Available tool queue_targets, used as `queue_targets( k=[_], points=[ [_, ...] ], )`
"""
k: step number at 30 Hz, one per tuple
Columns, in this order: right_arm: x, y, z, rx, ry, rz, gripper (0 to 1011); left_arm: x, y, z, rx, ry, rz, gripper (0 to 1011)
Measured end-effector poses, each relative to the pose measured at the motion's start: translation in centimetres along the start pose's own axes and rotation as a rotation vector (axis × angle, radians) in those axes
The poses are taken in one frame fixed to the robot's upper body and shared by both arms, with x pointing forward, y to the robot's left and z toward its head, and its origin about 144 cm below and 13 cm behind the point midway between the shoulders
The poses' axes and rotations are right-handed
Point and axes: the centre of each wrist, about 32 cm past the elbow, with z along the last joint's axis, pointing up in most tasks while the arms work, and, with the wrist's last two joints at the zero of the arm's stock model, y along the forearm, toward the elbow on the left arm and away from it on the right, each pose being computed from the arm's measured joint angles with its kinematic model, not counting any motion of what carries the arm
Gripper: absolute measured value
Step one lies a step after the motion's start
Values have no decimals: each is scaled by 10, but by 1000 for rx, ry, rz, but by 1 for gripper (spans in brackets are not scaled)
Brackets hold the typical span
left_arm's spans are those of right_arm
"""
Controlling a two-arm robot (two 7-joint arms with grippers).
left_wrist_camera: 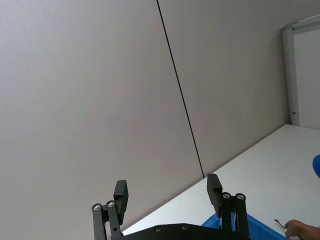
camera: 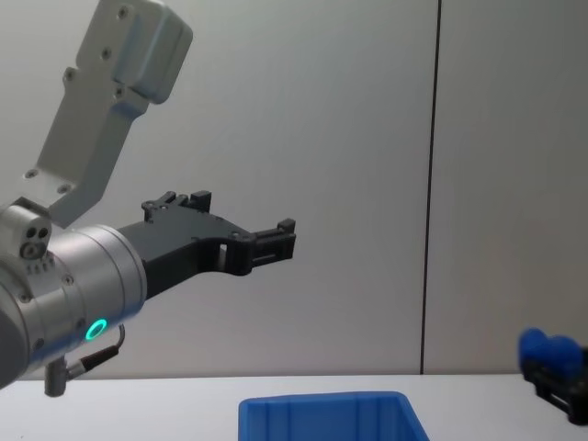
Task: Pick up the two dolls from the table and place them into the box.
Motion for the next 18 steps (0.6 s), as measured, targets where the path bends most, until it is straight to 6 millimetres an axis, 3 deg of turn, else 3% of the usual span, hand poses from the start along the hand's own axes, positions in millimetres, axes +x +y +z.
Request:
queue_targets(
  k=[15, 18],
  points=[
    [-17, 34, 16, 81, -30, 187, 283, 0, 0, 0, 0, 0, 0, 1001],
    [-21, 43, 16, 84, -34, 232, 371, 0, 0, 0, 0, 0, 0, 1001]
  ],
)
